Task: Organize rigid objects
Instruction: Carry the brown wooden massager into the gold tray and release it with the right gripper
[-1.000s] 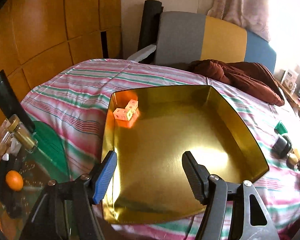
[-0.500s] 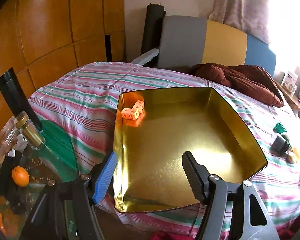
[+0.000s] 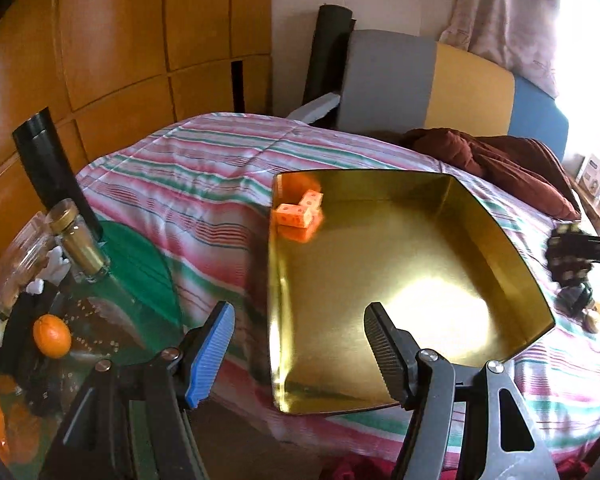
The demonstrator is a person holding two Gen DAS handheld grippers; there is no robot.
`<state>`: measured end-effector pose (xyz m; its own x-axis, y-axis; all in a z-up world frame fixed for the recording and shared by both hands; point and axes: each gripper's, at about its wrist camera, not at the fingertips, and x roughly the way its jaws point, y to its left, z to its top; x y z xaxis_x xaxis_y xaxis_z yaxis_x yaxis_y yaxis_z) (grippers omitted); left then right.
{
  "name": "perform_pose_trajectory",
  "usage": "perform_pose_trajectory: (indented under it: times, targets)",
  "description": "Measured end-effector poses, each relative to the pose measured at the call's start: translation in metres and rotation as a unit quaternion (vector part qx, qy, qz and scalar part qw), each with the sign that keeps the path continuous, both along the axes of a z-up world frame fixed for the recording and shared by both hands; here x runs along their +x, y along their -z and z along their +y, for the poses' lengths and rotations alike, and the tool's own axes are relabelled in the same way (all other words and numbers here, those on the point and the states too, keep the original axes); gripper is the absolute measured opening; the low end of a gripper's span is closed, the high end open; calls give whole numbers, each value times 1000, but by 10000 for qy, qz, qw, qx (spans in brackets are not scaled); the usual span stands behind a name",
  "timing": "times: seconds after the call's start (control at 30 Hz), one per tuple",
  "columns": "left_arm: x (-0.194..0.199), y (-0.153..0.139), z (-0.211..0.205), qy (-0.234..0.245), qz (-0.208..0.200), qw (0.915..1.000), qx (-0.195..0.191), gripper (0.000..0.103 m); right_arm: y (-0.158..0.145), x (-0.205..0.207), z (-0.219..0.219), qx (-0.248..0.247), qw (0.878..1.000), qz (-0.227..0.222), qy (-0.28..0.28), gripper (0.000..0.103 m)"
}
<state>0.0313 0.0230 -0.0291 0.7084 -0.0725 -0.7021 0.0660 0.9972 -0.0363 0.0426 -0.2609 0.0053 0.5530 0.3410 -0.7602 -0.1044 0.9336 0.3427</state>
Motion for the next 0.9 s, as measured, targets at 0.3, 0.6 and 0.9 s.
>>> perform_pose_trajectory:
  times: [0.3, 0.6, 0.9]
  targets:
    - [0, 4, 37, -460, 143, 9986, -205, 68, 35, 67, 106, 443, 9928, 651, -906, 40]
    - [1, 8, 52, -675, 99, 9974, -229, 68, 51, 119, 167, 447, 9900, 981, -911, 40]
    - [2, 18, 50, -642, 259, 9972, -295, 68, 62, 146, 183, 755, 9878, 1143, -738, 58]
